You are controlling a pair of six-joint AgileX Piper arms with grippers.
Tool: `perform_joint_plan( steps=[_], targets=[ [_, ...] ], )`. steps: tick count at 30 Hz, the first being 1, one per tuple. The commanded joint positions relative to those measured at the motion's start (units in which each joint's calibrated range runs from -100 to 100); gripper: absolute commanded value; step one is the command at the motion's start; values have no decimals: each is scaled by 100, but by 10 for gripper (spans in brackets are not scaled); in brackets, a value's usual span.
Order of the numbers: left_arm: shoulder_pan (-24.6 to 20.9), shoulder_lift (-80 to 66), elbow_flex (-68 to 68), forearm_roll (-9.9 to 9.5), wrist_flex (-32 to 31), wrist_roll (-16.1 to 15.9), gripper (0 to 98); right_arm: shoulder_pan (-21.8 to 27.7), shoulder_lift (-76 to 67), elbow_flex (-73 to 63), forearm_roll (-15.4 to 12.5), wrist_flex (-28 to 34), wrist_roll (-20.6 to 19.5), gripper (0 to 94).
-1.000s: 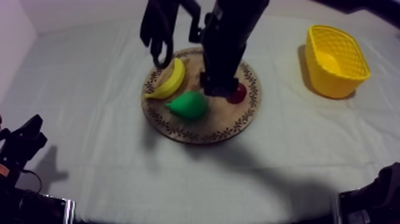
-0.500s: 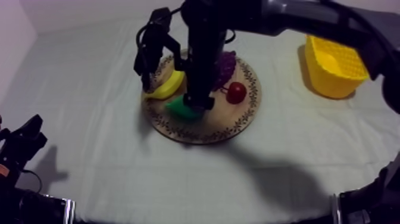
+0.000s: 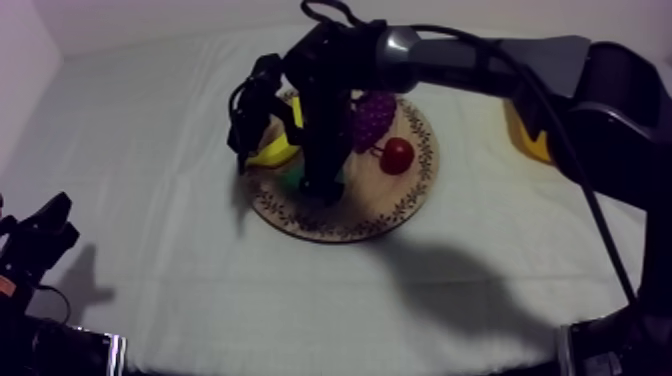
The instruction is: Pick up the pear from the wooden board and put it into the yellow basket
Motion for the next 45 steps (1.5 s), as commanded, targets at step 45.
perform_joint_plan(
  steps=[45],
  targets=[
    [1, 2, -2, -3, 0, -1, 1, 92, -3123, 501, 426, 745, -738, 483]
  ],
)
